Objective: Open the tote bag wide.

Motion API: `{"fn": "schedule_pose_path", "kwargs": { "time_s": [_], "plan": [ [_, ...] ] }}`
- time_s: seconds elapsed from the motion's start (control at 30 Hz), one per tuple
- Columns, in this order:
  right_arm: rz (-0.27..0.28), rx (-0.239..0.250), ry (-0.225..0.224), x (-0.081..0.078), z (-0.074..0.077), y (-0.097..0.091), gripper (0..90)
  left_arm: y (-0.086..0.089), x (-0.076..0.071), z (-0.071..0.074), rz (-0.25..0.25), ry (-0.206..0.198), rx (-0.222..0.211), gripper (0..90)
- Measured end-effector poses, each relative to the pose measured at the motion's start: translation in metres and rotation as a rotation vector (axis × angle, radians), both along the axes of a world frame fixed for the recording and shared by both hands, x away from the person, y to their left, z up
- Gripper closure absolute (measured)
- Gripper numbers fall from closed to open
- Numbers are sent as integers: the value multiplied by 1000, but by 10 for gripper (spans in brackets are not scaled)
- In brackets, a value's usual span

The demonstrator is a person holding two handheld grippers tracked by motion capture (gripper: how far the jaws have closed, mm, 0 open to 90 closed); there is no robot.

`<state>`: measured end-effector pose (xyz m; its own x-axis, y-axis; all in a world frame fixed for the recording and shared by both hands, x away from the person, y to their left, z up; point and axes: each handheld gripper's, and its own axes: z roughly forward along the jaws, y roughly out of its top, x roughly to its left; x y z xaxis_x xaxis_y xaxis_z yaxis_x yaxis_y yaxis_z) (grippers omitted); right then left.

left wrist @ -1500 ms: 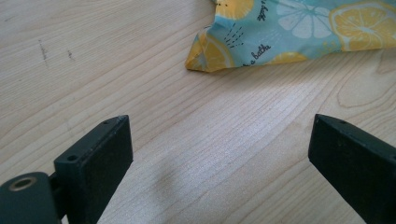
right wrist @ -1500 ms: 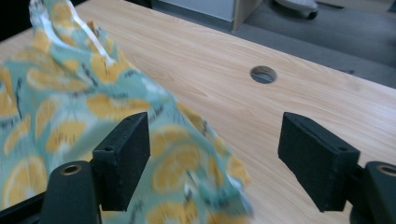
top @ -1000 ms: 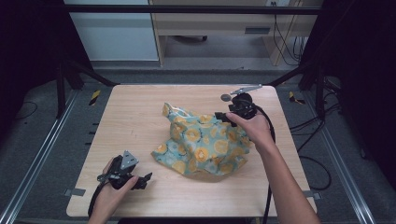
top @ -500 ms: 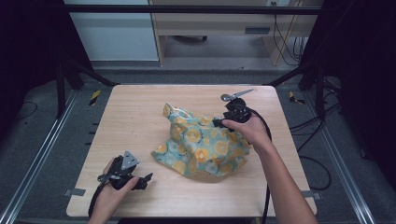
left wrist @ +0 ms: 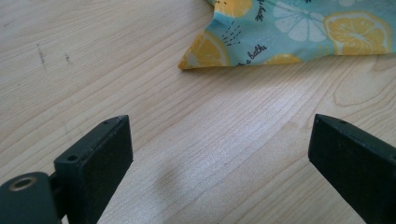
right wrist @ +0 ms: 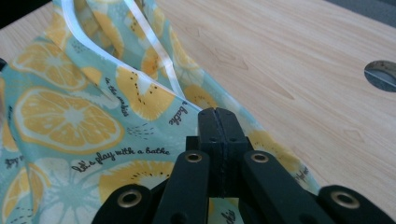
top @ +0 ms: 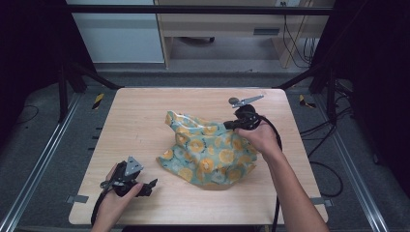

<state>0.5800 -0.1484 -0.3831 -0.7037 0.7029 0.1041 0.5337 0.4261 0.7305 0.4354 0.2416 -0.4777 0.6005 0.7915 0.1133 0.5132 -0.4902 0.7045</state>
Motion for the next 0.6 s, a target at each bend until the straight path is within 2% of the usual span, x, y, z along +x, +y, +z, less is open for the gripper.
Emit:
{"fn": "schedule_pose_path", "kwargs": {
  "time_s": [0.17,0.3,0.4,0.43,0.6],
  "plan": [
    [0,34,-11,-6,8,-2,900,0,0,0,4,-1,-3,61],
    [32,54,-31,-18,15,-3,900,1,-1,1,9,-11,-14,62],
    [58,73,-57,-34,24,-5,900,2,0,2,12,-14,-16,64],
    [58,73,-57,-34,24,-5,900,2,0,2,12,-14,-16,65],
    [110,119,-95,-65,32,-8,900,4,-1,5,22,-33,-37,67]
  ]
}}
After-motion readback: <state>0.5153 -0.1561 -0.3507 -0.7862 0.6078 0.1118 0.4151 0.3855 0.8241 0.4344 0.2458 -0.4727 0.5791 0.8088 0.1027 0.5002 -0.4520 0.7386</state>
